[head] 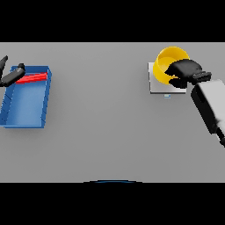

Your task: Pick up the red beaker and tilt it to pour out 1 green nut into yellow bowl. Pick up the yellow bowl and place it on the metallic measuring scale.

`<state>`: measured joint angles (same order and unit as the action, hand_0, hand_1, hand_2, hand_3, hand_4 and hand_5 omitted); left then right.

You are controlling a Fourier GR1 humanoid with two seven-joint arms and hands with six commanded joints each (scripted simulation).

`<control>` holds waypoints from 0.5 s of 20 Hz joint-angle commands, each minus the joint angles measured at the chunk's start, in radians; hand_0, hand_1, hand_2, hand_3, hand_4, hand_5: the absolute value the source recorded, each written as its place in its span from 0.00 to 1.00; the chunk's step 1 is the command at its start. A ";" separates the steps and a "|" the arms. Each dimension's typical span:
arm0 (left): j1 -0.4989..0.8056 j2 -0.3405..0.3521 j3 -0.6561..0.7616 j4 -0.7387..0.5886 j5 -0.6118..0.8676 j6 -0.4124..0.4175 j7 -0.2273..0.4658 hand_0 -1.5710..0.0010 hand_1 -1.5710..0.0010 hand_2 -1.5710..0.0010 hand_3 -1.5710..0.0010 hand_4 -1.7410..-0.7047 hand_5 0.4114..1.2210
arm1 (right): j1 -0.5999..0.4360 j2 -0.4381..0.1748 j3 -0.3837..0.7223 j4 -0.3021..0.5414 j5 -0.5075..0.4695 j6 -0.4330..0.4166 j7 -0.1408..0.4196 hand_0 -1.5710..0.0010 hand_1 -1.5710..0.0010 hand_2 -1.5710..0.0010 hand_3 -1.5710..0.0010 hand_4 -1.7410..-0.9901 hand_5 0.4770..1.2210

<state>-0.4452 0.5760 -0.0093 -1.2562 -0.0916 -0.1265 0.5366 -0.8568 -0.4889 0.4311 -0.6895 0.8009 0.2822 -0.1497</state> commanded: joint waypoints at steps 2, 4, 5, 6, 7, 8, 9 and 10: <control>0.003 0.006 0.005 -0.006 0.004 0.000 -0.001 1.00 1.00 1.00 1.00 0.88 0.44 | 0.004 0.004 -0.018 -0.005 -0.024 0.018 0.007 0.27 0.39 0.46 0.56 0.24 0.72; 0.006 -0.007 0.001 -0.016 0.011 0.001 0.005 1.00 1.00 1.00 1.00 0.87 0.44 | 0.008 0.013 -0.024 -0.002 -0.033 0.026 0.016 0.52 0.57 0.63 0.70 0.30 0.60; 0.016 -0.002 0.005 -0.021 0.015 -0.002 -0.003 1.00 1.00 1.00 1.00 0.87 0.44 | 0.005 0.010 -0.029 0.005 -0.038 0.033 0.014 0.61 0.65 0.70 0.75 0.33 0.56; 0.012 -0.001 0.006 -0.014 0.010 0.001 -0.001 1.00 1.00 1.00 1.00 0.87 0.43 | 0.005 0.005 -0.033 -0.002 -0.046 0.045 0.011 0.69 0.71 0.76 0.80 0.34 0.52; 0.003 0.000 0.002 -0.021 0.011 -0.002 0.012 1.00 1.00 1.00 1.00 0.88 0.42 | 0.004 0.005 -0.030 0.001 -0.044 0.047 0.007 0.75 0.76 0.81 0.84 0.35 0.50; 0.002 -0.005 -0.001 -0.017 0.008 0.000 0.006 1.00 1.00 1.00 1.00 0.88 0.42 | 0.008 0.010 -0.025 0.002 -0.039 0.046 0.015 0.80 0.81 0.85 0.87 0.37 0.48; 0.001 -0.006 0.001 -0.015 0.008 0.003 0.011 1.00 1.00 1.00 1.00 0.88 0.42 | 0.002 -0.001 -0.019 -0.001 -0.034 0.059 0.011 0.84 0.84 0.88 0.89 0.39 0.47; -0.003 -0.002 0.004 -0.015 0.011 -0.001 0.014 1.00 1.00 1.00 1.00 0.87 0.42 | 0.002 -0.001 -0.012 0.000 -0.028 0.062 0.006 0.87 0.88 0.90 0.92 0.41 0.46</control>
<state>-0.4481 0.5744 -0.0053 -1.2715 -0.0807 -0.1271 0.5501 -0.8543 -0.4897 0.4196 -0.6896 0.7730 0.3440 -0.1436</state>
